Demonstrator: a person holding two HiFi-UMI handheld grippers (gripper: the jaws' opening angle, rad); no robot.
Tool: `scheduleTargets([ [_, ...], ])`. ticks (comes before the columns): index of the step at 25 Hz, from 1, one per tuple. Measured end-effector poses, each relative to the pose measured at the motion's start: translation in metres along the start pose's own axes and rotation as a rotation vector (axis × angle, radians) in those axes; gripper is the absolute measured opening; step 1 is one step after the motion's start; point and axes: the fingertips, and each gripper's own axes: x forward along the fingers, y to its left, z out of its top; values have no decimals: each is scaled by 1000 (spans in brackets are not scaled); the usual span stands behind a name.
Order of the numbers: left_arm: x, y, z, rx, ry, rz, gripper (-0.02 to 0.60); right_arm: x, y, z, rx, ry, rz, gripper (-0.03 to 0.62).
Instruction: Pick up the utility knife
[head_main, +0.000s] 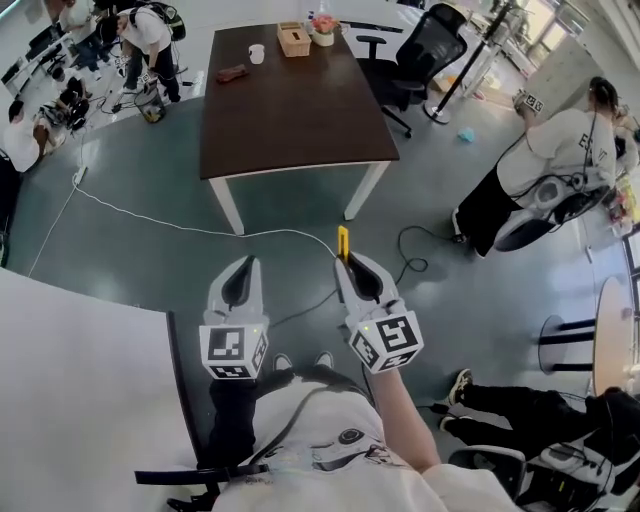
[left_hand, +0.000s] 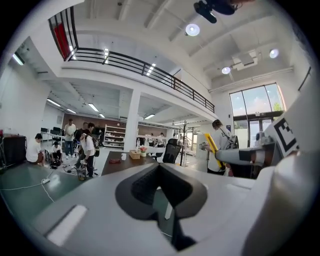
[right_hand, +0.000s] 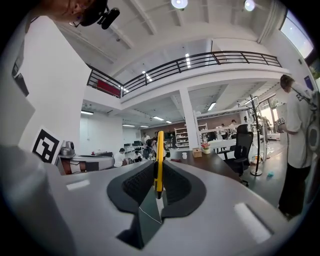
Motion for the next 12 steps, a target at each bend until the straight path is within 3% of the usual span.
scheduleTargets([
  [12,8,-21,43,60,-85,63,-3,-14,-20,35,-28,-70,-7,51],
])
